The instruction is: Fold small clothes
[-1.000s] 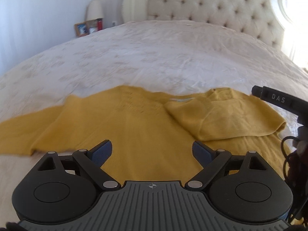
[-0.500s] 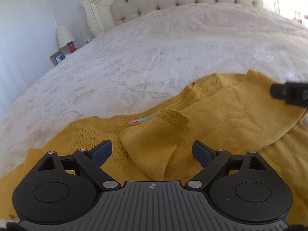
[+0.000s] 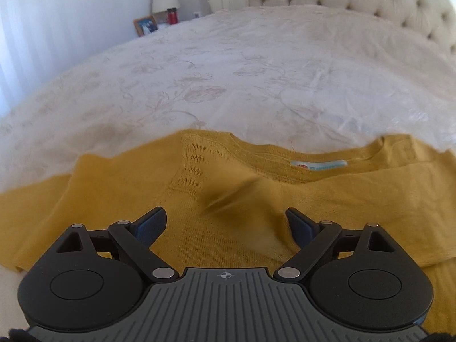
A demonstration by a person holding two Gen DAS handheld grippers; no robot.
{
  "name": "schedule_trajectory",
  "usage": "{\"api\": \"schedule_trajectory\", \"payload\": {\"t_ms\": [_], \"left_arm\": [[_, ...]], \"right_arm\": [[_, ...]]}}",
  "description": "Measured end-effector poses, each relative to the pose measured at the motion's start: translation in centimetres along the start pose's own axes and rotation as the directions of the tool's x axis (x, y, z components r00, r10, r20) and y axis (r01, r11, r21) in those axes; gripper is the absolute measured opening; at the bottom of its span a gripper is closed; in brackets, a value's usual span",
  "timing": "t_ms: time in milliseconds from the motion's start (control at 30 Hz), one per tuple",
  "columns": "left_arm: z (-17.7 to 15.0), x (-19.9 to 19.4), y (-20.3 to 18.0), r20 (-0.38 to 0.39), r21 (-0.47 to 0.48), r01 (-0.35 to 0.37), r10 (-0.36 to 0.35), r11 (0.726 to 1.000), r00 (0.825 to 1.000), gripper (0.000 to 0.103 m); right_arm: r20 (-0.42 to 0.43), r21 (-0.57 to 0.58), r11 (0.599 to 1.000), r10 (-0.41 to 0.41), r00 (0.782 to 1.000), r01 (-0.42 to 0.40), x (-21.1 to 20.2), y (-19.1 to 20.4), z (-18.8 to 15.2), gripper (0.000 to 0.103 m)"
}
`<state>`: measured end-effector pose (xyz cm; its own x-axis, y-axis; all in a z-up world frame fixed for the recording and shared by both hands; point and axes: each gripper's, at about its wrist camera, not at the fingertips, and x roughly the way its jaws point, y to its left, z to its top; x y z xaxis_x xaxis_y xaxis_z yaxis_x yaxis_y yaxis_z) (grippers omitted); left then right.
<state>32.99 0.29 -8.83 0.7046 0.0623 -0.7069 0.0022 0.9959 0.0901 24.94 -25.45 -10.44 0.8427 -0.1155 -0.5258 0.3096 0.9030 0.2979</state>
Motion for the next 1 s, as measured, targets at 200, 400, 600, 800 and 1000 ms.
{"api": "schedule_trajectory", "payload": {"t_ms": [200, 400, 600, 800, 1000], "left_arm": [[-0.2, 0.5, 1.2, -0.030, -0.060, 0.206, -0.208, 0.977, 0.978, 0.090], [-0.6, 1.8, 1.4, -0.075, -0.070, 0.225, -0.230, 0.972, 0.970, 0.090], [-0.6, 1.7, 2.4, -0.096, -0.099, 0.142, -0.151, 0.985, 0.984, 0.090], [-0.2, 1.0, 2.0, -0.049, -0.129, 0.256, -0.264, 0.958, 0.963, 0.013], [0.8, -1.6, 1.8, 0.065, -0.073, 0.255, -0.250, 0.964, 0.966, 0.007]], "right_arm": [[0.008, -0.012, 1.000, 0.024, 1.000, -0.024, -0.2, 0.4, 0.1, 0.077], [0.020, -0.031, 0.999, 0.034, 0.999, -0.034, -0.4, 0.7, 0.0, 0.077], [0.024, -0.039, 0.998, 0.057, 0.998, -0.057, -0.5, 1.2, 0.0, 0.077], [0.031, -0.075, 0.995, 0.071, 0.997, -0.069, -0.8, 2.0, -0.2, 0.077], [0.033, -0.071, 0.995, 0.075, 0.997, -0.072, -0.8, 2.1, -0.3, 0.077]]}}
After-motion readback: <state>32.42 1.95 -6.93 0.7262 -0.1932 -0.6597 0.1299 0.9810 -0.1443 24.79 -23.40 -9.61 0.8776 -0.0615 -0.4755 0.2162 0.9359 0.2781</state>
